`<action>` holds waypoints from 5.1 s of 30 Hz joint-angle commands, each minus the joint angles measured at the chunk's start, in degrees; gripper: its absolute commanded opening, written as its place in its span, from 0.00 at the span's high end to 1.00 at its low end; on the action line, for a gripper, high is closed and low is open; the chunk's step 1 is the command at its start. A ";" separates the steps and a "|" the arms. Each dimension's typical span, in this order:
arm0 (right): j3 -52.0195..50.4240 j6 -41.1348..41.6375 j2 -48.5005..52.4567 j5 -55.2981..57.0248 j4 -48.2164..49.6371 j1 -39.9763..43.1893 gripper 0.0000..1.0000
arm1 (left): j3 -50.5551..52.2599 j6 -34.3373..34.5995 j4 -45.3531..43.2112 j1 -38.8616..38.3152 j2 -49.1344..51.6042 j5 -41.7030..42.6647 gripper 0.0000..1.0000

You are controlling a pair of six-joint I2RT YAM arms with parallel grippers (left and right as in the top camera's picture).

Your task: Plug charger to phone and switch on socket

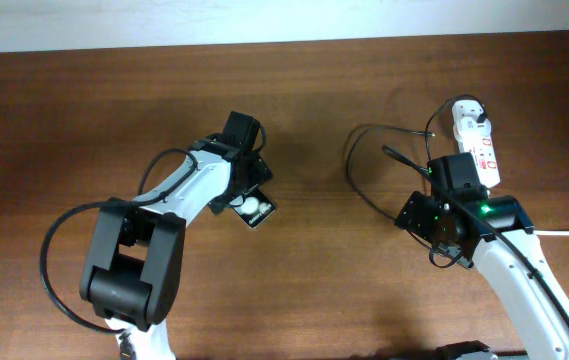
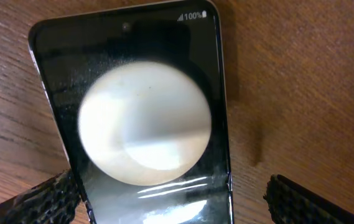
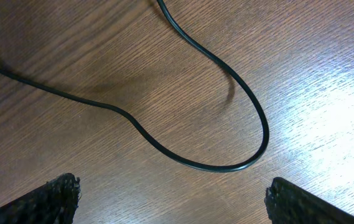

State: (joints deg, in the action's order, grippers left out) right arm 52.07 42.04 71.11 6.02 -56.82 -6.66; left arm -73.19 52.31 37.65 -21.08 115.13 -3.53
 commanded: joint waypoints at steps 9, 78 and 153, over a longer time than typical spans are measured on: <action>0.24 0.26 0.15 0.70 0.04 0.35 0.01 | -12.63 -9.81 25.05 0.57 11.65 11.06 0.01; 0.24 0.24 0.15 0.70 0.04 0.35 0.01 | 4.02 -15.52 16.92 4.74 -46.01 4.22 0.27; 0.24 11.19 4.15 -46.58 45.70 -19.37 0.96 | 3.98 -5.73 48.61 24.74 -69.00 2.58 0.01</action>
State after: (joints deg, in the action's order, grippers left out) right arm 51.64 47.68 75.55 -39.53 -10.61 -26.09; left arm -69.21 48.90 82.72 3.11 48.62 8.69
